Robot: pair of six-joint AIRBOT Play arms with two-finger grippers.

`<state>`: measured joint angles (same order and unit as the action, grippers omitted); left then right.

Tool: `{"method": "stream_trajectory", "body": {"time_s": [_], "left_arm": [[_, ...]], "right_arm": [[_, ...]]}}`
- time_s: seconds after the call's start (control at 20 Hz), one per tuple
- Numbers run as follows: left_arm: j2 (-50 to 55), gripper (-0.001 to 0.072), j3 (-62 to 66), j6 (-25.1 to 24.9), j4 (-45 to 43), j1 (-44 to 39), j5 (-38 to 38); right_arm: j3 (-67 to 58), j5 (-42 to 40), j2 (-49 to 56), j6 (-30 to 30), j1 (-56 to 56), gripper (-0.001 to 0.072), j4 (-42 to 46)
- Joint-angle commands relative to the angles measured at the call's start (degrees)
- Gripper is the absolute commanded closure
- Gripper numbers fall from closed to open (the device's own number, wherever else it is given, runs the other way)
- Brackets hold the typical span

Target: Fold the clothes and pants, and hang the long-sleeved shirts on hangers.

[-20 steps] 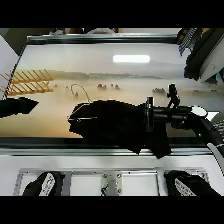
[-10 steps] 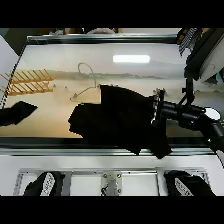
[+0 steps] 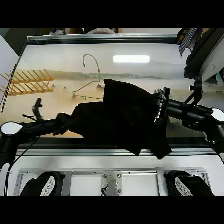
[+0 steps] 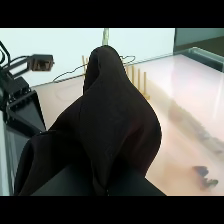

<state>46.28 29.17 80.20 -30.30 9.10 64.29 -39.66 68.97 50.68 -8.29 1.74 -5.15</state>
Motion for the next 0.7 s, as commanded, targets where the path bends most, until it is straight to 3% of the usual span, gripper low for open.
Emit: {"method": "stream_trajectory", "body": {"time_s": [0.0, 0.15, 0.3, 0.65], "left_arm": [[0.0, 0.0293, -3.1, 0.8, 12.8, -12.3, -12.9], [0.0, 0.0293, -3.1, 0.8, 15.3, -21.0, -19.4], [2.9, 0.0293, -1.9, 0.8, 15.5, -24.9, -20.7], [15.2, 0.0294, 6.8, -0.3, 12.1, -27.9, -9.9]], "right_arm": [[-0.1, 0.2, -0.1, 0.2, 0.1, 0.0692, 0.0], [-0.1, 0.5, -0.1, 0.2, 0.1, 0.0692, 0.0], [-0.1, 0.5, -0.1, 0.2, 0.1, 0.0691, 0.0], [-0.1, 2.0, -0.1, 0.2, 0.1, 0.0691, 0.2]]}}
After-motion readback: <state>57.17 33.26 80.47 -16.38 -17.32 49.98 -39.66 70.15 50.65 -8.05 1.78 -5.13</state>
